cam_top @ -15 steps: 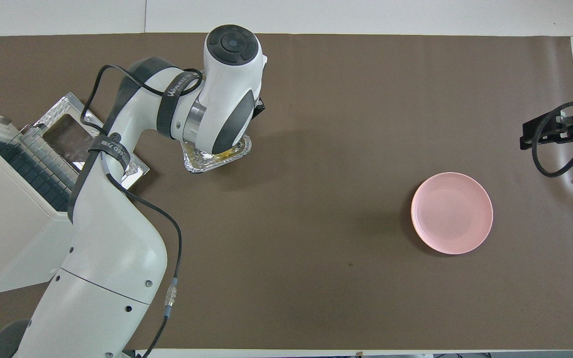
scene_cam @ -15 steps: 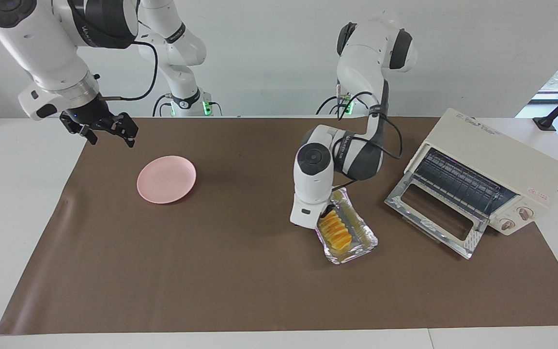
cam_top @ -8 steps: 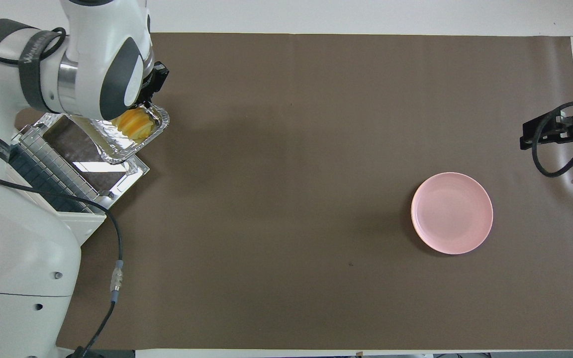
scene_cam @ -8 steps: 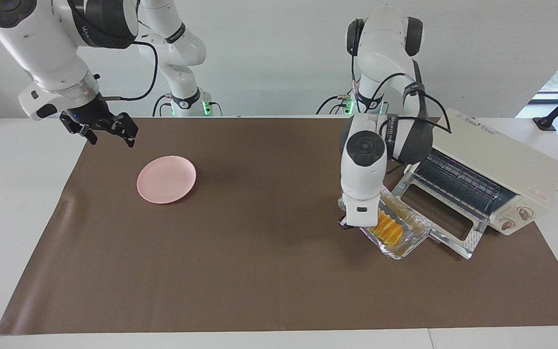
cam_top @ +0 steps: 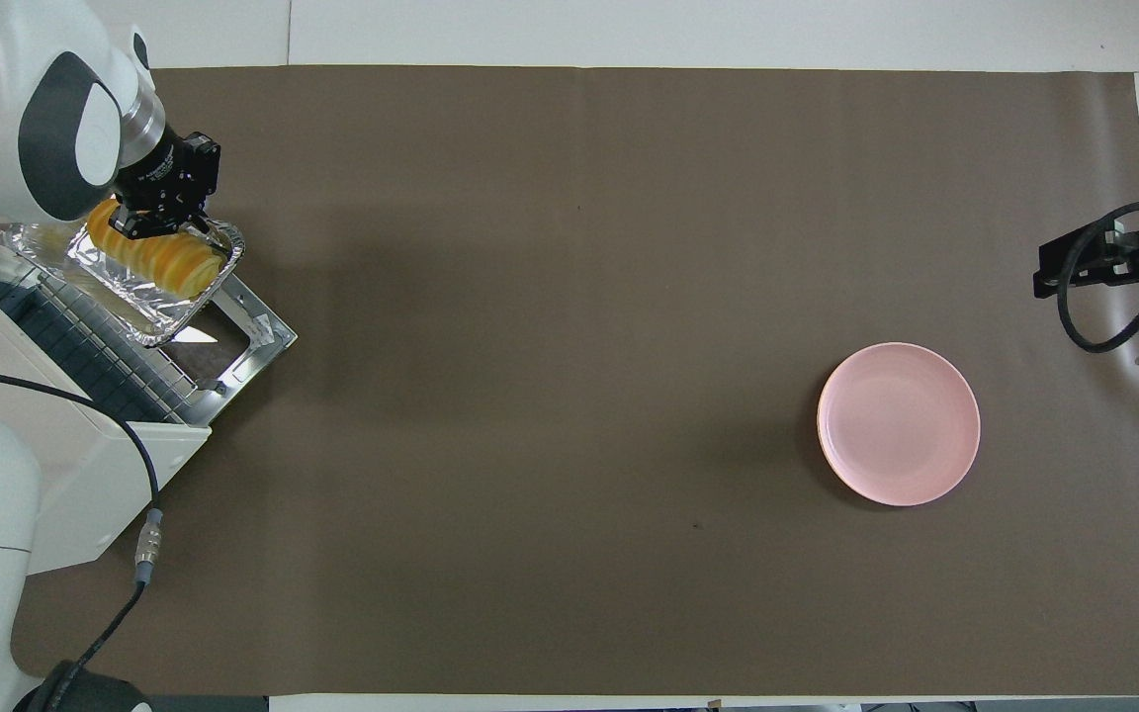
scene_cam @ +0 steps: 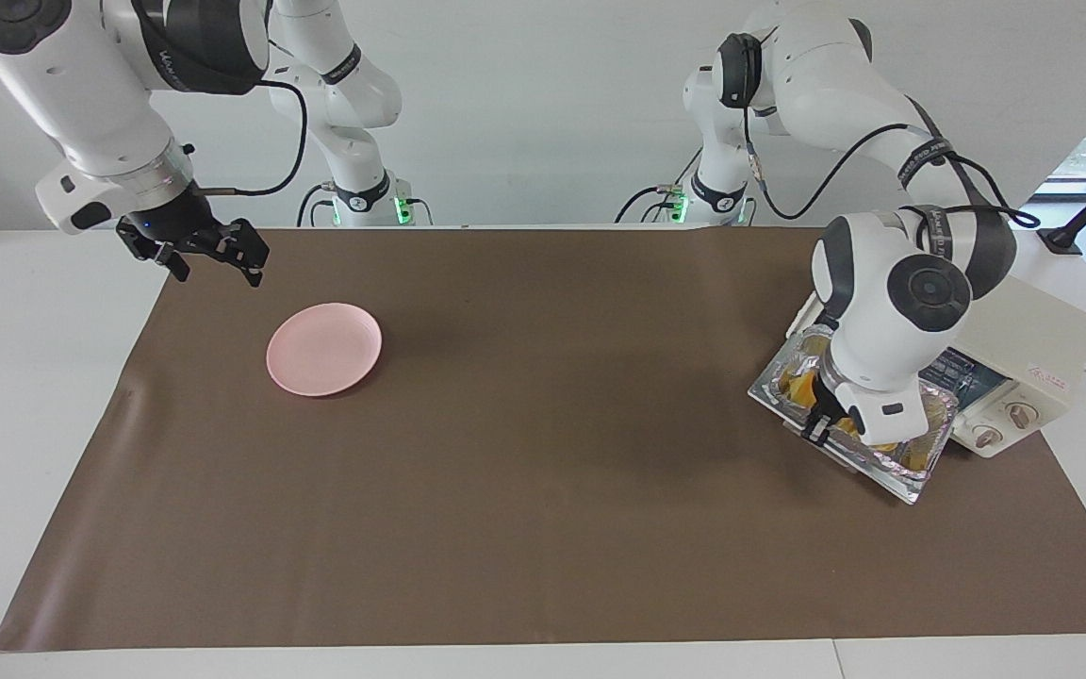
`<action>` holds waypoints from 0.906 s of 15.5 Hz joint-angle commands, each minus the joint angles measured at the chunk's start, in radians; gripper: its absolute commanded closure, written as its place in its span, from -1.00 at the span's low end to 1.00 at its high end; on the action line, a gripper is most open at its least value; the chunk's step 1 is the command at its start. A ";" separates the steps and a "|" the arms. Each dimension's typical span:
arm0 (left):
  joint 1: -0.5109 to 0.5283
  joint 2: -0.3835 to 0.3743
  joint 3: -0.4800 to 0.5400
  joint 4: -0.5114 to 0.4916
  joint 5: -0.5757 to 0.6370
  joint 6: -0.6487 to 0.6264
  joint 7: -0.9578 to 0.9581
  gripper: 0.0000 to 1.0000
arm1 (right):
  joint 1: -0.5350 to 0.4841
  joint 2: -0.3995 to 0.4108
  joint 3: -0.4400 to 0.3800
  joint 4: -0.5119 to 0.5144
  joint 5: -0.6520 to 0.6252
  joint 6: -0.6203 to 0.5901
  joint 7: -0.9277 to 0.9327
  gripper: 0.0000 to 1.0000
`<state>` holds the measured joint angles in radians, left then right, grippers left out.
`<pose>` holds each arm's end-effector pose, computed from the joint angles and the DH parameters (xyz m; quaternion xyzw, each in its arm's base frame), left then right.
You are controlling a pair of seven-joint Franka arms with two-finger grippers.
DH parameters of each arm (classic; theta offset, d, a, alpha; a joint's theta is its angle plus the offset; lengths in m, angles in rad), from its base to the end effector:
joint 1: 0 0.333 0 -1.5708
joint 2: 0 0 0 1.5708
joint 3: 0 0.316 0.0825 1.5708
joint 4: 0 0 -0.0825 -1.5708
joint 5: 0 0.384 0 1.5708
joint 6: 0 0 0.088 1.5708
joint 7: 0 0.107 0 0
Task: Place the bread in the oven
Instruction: 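Lower the foil tray into the open oven with the left gripper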
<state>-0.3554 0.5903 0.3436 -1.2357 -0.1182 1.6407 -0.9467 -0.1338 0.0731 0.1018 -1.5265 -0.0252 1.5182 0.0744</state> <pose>0.6978 -0.0766 0.4272 -0.8944 -0.4390 0.0505 0.0687 0.5700 -0.0232 0.6000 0.9977 -0.0533 -0.0403 0.0097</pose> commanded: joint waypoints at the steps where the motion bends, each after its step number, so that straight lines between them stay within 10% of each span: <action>1: -0.005 -0.086 -0.003 -0.137 -0.015 0.056 -0.018 1.00 | -0.010 -0.019 0.007 -0.017 -0.012 -0.006 -0.027 -1.00; 14: -0.004 -0.161 0.031 -0.306 0.026 0.064 0.120 1.00 | -0.010 -0.019 0.007 -0.017 -0.012 -0.006 -0.027 -1.00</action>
<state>-0.3488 0.4885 0.3655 -1.4569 -0.1153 1.6757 -0.8679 -0.1338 0.0731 0.1018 -1.5265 -0.0252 1.5182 0.0744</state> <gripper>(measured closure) 0.982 0.000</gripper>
